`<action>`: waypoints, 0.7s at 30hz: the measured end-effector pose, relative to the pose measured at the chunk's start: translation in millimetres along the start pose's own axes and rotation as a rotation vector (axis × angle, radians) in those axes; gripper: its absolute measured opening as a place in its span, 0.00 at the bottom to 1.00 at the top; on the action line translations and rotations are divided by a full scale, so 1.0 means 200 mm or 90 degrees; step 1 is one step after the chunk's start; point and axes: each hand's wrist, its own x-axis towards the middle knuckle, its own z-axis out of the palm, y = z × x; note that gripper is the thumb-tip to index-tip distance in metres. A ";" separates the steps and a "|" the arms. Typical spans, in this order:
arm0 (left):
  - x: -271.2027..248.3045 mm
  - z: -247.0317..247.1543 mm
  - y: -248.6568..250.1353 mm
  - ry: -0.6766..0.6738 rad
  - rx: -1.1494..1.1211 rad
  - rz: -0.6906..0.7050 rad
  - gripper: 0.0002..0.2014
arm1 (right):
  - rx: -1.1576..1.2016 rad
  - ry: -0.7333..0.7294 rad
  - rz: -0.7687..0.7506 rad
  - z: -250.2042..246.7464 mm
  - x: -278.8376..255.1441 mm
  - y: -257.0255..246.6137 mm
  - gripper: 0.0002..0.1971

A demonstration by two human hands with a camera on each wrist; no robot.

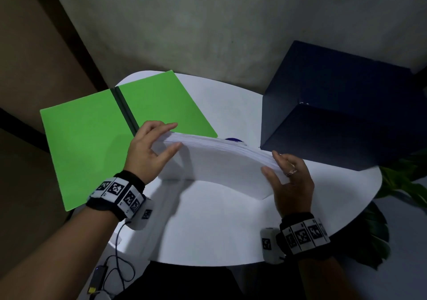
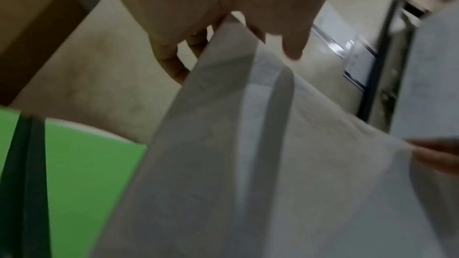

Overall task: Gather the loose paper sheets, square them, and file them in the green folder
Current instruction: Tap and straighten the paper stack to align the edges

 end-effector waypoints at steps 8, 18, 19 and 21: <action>0.10 -0.13 0.04 -0.138 0.281 0.210 0.15 | -0.181 -0.061 -0.174 -0.08 0.10 -0.10 0.07; 0.11 -0.11 0.05 -0.299 0.514 0.210 0.29 | -0.396 -0.079 -0.305 -0.02 0.06 0.00 0.30; 0.11 -0.11 0.05 -0.306 0.532 0.225 0.31 | -0.414 -0.073 -0.311 -0.02 0.06 -0.01 0.32; 0.11 -0.10 0.06 -0.320 0.545 0.240 0.30 | -0.434 -0.072 -0.327 -0.02 0.06 -0.01 0.33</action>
